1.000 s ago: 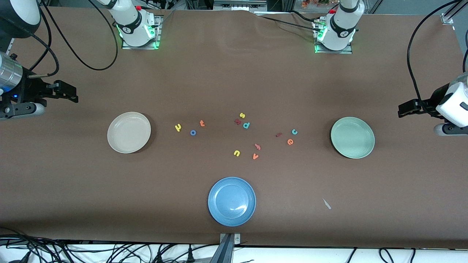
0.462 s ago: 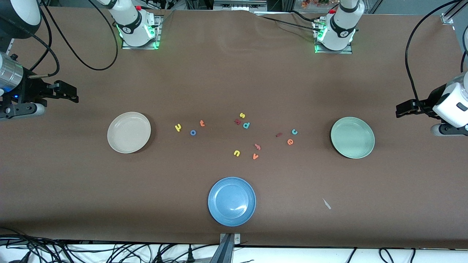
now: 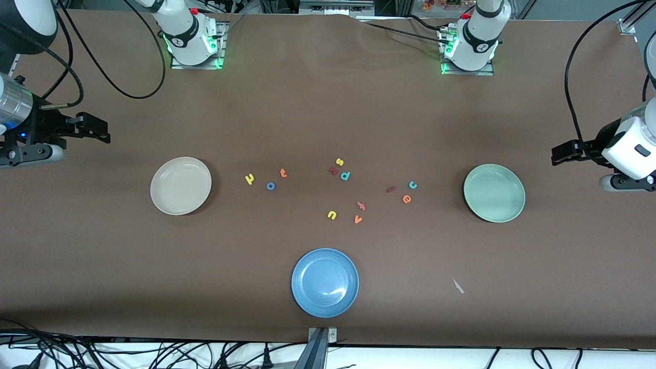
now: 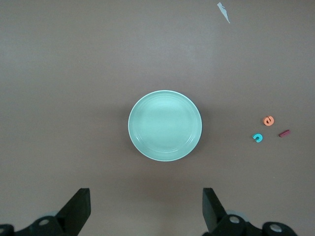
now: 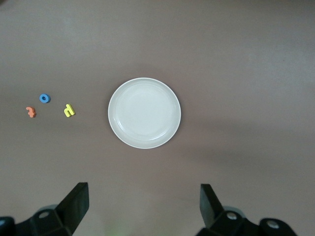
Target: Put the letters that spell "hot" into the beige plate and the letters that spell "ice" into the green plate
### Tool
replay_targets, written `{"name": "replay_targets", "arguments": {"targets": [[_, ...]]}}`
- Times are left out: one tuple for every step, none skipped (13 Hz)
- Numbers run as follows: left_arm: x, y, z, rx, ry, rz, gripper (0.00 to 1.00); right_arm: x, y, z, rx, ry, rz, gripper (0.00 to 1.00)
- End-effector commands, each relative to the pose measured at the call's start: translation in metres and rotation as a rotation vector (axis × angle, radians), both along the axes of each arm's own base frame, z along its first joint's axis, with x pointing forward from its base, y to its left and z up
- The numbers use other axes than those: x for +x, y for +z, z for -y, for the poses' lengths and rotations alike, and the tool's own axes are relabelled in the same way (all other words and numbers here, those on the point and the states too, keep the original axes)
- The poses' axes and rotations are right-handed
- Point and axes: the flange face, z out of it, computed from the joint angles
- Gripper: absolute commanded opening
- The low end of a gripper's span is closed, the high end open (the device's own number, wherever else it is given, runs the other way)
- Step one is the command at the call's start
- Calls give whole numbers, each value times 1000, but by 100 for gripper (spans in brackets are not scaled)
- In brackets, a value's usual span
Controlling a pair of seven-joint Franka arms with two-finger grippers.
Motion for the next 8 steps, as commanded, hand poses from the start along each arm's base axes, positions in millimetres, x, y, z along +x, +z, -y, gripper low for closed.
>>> {"name": "replay_targets", "arguments": {"targets": [[-1,3,2,-28,11,6,100,-2,2,2,7,14,-7,100],[0,1,3,-28,10,3,100,-2,2,2,7,14,-7,100],[0,0,3,-28,10,2,100,-2,1,3,7,12,-8,100],[0,0,2,-28,11,2,100,-2,-2,3,7,12,-15,100],[0,1,2,-28,11,3,100,-2,-2,3,7,12,-15,100],[0,1,2,-28,11,3,100,-2,-1,3,7,12,-13,100],[0,1,2,-28,11,3,100,-2,-1,3,7,12,-13,100],[0,0,2,-28,11,2,100,-2,-1,3,7,13,-13,100]]}}
